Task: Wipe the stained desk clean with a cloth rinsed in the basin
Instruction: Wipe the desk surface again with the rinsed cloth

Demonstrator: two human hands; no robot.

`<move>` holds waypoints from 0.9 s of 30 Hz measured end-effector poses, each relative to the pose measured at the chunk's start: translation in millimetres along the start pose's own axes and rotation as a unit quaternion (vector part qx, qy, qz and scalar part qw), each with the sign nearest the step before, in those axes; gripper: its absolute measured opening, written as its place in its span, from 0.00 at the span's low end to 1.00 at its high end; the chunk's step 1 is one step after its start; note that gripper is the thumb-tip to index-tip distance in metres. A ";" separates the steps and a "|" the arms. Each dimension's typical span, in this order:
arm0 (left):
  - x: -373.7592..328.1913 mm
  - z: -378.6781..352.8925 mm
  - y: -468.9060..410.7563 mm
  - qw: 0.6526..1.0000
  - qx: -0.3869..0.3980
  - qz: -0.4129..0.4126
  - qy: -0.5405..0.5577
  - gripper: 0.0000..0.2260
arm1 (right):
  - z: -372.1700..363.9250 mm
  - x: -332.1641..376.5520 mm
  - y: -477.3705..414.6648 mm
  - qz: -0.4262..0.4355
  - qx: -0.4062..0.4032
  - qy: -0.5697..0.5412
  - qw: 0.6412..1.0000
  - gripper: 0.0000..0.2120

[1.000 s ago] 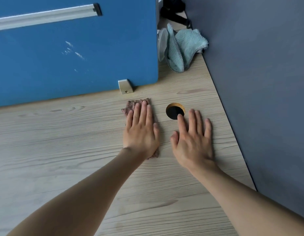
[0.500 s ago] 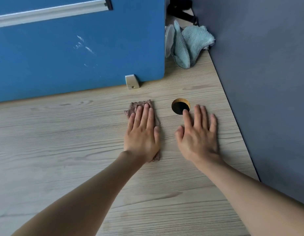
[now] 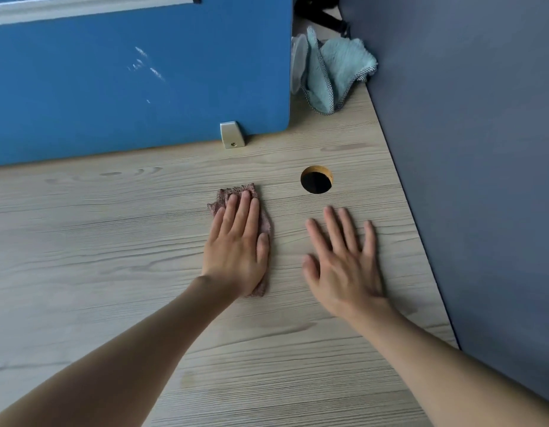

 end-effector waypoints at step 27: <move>-13.5 17.6 36.1 0.999 0.030 -0.010 -0.008 0.32 | 2.8 -0.4 -0.9 -0.005 0.008 -0.014 1.000 0.32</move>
Point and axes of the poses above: each hand's wrist, its own y-axis away from the middle knuckle, its own z-axis out of the back of the hand, x = y × z, the point moved 6 cm from there along -y, towards the middle knuckle, and after that the axes turned 14 degrees about -x, right-handed, at the moved point
